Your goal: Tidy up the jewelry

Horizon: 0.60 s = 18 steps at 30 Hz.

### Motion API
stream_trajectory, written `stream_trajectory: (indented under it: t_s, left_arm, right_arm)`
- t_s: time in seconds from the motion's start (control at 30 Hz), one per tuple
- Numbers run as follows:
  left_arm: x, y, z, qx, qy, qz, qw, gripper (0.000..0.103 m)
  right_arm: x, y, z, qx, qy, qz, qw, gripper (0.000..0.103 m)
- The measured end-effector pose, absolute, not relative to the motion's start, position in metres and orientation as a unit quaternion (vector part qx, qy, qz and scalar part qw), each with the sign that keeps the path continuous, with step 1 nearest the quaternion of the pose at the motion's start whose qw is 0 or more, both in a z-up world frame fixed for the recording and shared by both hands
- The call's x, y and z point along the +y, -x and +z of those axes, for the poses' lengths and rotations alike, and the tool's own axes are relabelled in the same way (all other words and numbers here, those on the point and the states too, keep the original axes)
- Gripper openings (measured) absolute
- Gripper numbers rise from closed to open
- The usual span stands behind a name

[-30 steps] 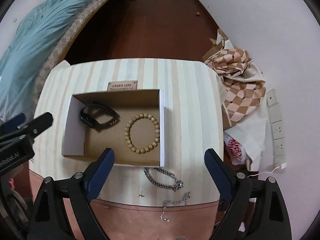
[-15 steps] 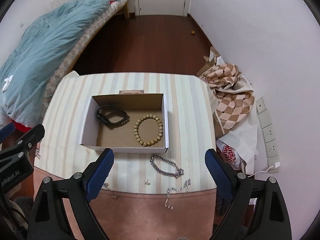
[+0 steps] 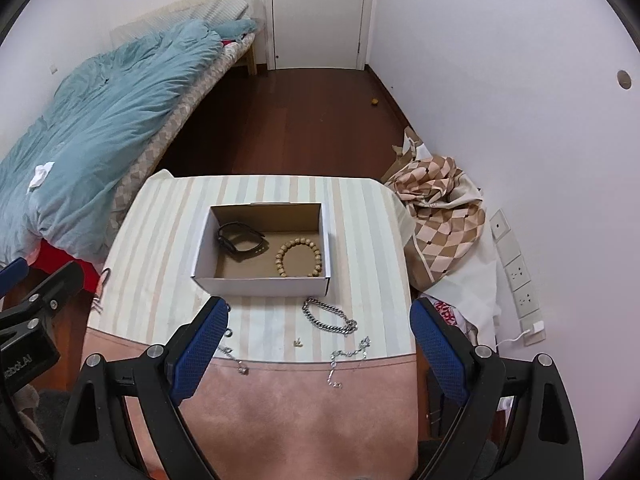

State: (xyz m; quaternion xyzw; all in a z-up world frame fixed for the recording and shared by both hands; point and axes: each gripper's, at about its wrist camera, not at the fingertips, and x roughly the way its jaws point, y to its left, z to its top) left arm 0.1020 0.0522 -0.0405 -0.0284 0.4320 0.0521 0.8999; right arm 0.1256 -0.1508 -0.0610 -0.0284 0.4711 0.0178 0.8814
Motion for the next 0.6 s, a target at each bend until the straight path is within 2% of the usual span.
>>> stream_trajectory:
  t_s: [0.27,0.6]
  left_arm:
    - [0.049,-0.086,-0.054,0.422,0.026,0.077,0.903,0.102]
    - [0.037,-0.099,-0.171,0.509,0.008,0.094,0.855,0.102]
  right_arm:
    - [-0.175,-0.101,-0.078,0.469,-0.023,0.014,0.883,0.094]
    - [-0.246,-0.105,-0.198,0.559,-0.120,-0.047,0.819,0.093]
